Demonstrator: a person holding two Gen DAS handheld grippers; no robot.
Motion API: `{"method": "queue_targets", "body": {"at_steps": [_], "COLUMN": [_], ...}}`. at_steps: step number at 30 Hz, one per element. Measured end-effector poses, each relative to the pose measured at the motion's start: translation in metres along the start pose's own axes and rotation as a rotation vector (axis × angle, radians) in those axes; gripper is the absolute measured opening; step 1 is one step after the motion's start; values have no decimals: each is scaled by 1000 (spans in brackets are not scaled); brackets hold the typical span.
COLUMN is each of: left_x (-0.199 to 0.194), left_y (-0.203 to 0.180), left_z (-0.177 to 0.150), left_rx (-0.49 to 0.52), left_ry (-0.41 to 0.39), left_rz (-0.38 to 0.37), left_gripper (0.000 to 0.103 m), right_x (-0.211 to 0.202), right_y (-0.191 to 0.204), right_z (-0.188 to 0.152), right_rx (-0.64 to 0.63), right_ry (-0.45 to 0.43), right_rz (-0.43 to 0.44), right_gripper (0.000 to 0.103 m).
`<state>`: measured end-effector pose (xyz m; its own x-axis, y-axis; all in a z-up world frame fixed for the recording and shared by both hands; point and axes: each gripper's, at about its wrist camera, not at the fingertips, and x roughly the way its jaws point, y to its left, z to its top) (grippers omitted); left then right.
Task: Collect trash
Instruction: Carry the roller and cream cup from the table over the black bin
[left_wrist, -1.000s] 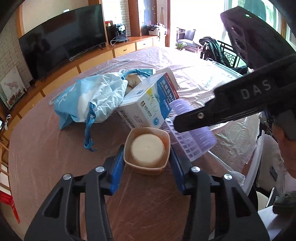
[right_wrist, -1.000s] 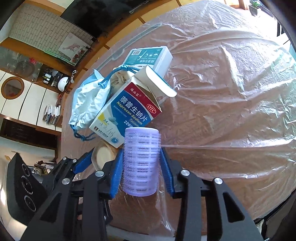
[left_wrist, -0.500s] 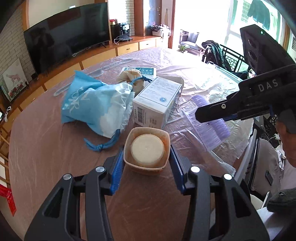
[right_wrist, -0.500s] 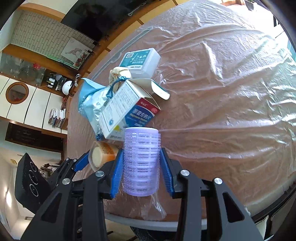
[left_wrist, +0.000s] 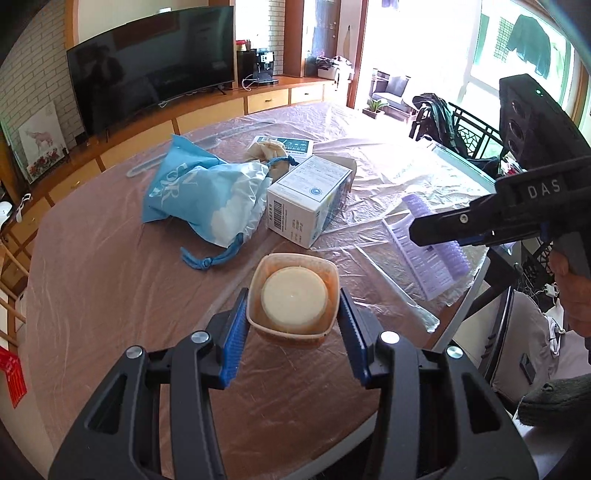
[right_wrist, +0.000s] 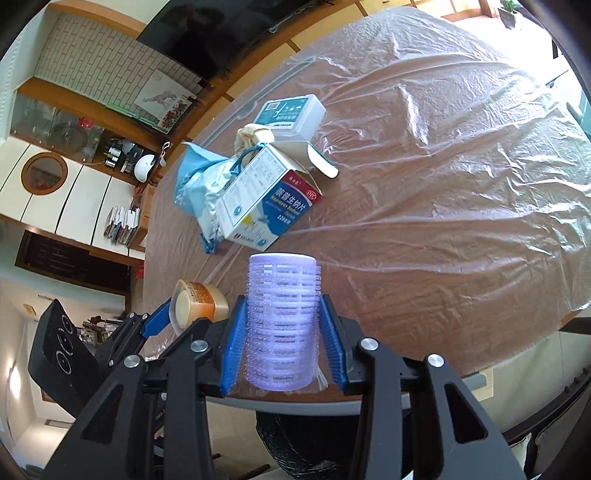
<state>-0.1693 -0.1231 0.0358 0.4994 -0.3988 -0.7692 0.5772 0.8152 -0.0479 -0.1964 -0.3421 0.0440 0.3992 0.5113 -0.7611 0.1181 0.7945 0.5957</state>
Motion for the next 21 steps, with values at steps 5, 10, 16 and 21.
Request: {"method": "queue_targets", "body": {"at_steps": [5, 10, 16, 21], "left_x": [-5, -9, -17, -25], "left_y": [-4, -7, -8, -9], "left_z": [-3, -8, -12, -20], "left_rx": [-7, -19, -24, -24], "left_ry": [0, 3, 0, -2], "left_rz": [14, 25, 27, 31], "left_gripper": [48, 48, 48, 48], "right_x": [-6, -9, -16, -19], "right_y": [1, 2, 10, 17], "right_z": [-10, -15, -22, -35], "right_rx": [-14, -19, -53, -107], "right_ry": [0, -1, 0, 8], "right_rz": [3, 4, 4, -18], "right_gripper": [38, 37, 37, 37]}}
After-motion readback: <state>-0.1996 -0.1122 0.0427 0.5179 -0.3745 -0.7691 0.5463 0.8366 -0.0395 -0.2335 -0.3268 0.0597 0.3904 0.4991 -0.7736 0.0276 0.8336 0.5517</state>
